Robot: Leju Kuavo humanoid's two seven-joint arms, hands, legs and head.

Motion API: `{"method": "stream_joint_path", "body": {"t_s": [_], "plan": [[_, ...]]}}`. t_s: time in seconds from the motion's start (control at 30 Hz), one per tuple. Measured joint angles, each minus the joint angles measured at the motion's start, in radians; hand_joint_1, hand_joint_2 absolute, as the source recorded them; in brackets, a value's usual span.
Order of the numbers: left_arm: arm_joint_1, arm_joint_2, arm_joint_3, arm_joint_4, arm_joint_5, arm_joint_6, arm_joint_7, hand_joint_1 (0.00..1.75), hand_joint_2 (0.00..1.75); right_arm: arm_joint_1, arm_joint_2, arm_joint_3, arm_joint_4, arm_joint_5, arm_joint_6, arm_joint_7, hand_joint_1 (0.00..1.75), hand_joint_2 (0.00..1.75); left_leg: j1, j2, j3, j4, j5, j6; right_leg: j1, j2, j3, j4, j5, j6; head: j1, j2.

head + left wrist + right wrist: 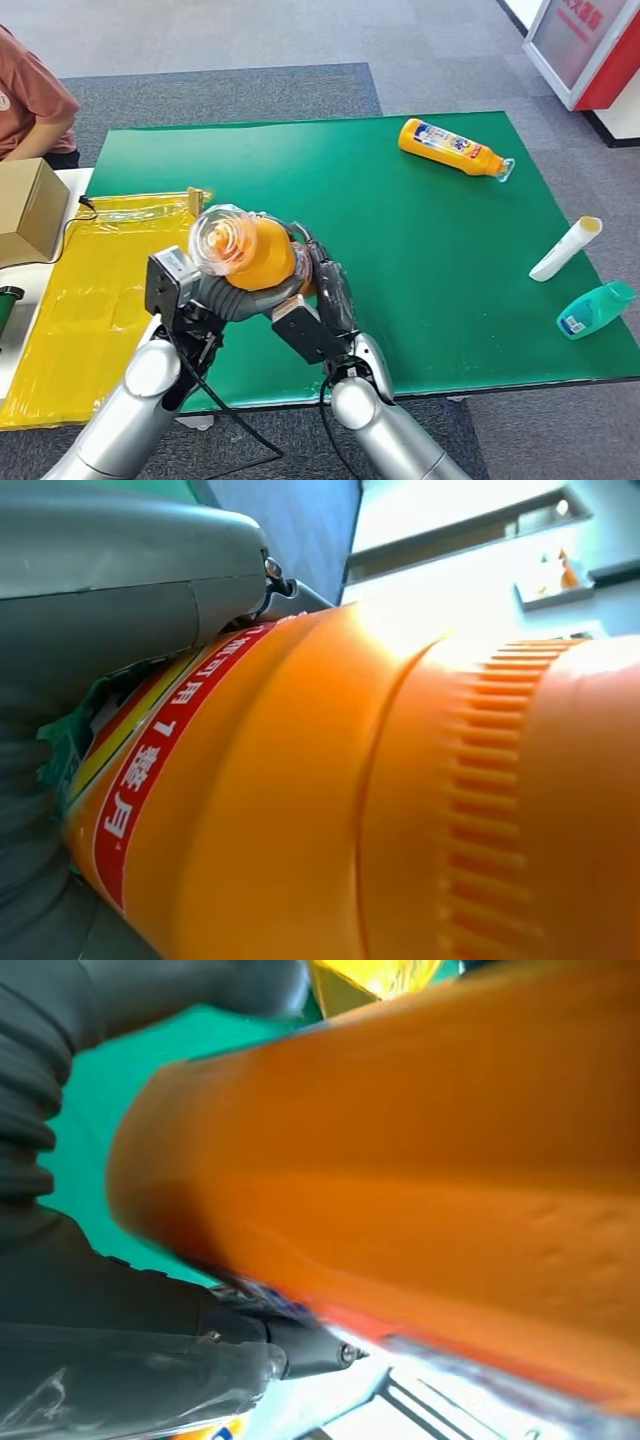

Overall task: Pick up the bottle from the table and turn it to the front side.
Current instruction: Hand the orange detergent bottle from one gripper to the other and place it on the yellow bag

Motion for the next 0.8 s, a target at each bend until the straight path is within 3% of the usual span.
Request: {"method": "stream_joint_path", "body": {"t_s": [0.5, 0.63, 0.8], "plan": [[0.123, 0.027, 0.066, -0.141, -0.201, 0.216, -0.110, 1.75, 1.75, 0.040, -0.008, -0.110, -0.039, -0.218, 0.105, -0.005, 0.00, 1.75, 0.000, 0.000, 0.000, 0.000, 0.000, 0.000, 0.000, 0.000, 0.000, 0.000, 0.000, 0.000, 0.000, 0.000], [0.154, 0.040, 0.083, -0.164, -0.462, 0.363, -0.097, 1.75, 1.75, 0.061, -0.020, -0.154, -0.088, -0.256, 0.118, -0.010, 0.00, 1.75, 0.000, 0.000, 0.000, 0.000, 0.000, 0.000, 0.000, 0.000, 0.000, 0.000, 0.000, 0.000, 0.000, 0.000], [0.207, 0.048, 0.121, -0.184, -0.914, 0.538, 0.004, 1.75, 1.75, 0.097, -0.035, -0.216, -0.182, -0.272, 0.134, -0.012, 0.00, 1.75, 0.000, 0.000, 0.000, 0.000, -0.001, 0.000, 0.000, 0.000, 0.000, 0.000, -0.001, 0.000, 0.000, 0.000]]}}
